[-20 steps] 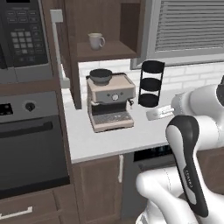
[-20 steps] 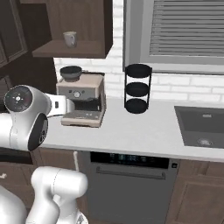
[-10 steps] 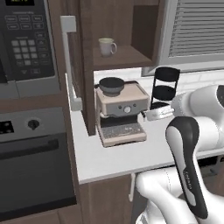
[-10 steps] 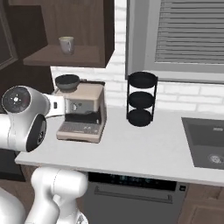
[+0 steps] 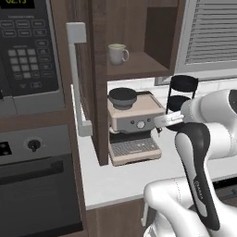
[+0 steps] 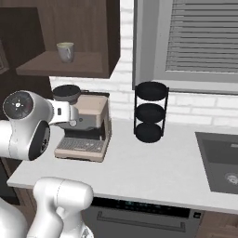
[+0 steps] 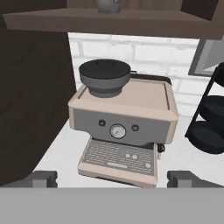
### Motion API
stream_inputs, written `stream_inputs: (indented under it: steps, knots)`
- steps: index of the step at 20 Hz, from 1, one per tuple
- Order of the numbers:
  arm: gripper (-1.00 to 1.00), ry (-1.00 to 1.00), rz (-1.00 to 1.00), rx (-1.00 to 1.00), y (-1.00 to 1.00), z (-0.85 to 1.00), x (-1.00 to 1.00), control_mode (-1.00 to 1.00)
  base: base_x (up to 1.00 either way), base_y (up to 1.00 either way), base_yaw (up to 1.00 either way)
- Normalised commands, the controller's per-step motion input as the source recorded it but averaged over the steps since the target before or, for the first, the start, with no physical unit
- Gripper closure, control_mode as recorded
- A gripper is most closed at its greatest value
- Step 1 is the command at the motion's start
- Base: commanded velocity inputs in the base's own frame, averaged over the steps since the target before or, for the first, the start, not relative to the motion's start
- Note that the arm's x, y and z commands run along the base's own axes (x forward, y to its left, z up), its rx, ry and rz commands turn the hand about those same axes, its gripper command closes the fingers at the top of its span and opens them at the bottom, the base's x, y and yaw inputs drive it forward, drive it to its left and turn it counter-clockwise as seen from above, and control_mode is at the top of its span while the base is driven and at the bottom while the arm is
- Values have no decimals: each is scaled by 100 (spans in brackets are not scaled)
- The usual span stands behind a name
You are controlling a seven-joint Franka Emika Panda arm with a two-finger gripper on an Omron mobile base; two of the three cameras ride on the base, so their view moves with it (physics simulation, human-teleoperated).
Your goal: Gather all objects into one cabinet and sort the glasses and bowls to opposite sides.
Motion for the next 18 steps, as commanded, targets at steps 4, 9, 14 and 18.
stream_inputs:
  steps: [4,9,14,18]
  knots:
    - [-100,0,0,0,0,0,0,100,0,1,0]
    - [-100,0,0,0,0,0,0,100,19,7,0]
    - [-100,0,0,0,0,0,0,100,29,21,0]
    - [-100,-3,0,1,4,11,3,-100,13,7,0]
